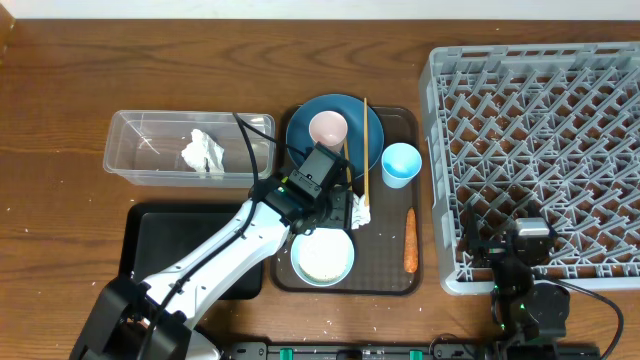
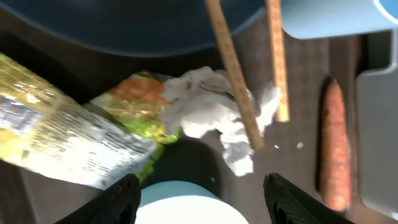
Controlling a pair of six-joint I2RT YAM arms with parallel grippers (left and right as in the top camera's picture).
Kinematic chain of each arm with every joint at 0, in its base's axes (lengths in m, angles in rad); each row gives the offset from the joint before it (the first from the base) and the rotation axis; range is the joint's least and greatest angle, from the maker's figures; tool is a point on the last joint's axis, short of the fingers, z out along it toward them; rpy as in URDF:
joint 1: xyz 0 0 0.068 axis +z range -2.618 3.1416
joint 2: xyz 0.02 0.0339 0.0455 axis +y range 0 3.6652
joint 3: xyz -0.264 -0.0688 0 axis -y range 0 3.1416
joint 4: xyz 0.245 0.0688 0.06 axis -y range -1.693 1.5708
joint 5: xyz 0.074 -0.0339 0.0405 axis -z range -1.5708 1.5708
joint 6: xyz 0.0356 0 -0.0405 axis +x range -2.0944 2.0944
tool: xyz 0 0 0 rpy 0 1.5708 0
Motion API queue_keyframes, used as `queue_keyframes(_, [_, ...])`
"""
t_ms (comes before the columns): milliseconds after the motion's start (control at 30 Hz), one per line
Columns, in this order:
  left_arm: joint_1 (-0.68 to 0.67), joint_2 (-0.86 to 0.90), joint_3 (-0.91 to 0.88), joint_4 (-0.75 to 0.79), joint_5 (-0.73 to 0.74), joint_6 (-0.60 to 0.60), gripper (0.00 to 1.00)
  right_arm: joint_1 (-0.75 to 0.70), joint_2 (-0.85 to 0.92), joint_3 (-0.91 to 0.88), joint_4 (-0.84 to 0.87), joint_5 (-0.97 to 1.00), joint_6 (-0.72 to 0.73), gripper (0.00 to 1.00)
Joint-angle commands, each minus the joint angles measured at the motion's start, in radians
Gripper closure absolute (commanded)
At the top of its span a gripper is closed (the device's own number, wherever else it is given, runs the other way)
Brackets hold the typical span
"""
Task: Sort waste into correct bins and load items into the dishwasher rack
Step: 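Reach the left gripper back to the tray and grasp remaining tissue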
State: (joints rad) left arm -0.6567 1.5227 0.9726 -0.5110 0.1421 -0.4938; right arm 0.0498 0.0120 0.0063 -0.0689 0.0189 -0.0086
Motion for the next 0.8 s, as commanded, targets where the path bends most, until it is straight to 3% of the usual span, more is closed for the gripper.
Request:
queue_keyframes(0, [-0.001, 0.0, -0.005, 0.004, -0.089, 0.003, 0.34, -0.01, -0.005, -0.001, -0.004, 0.0, -0.004, 0.01])
queue_keyframes(767, [-0.004, 0.072, -0.005, 0.053, -0.098, -0.042, 0.34, -0.01, -0.005, -0.001, -0.004, 0.0, -0.004, 0.01])
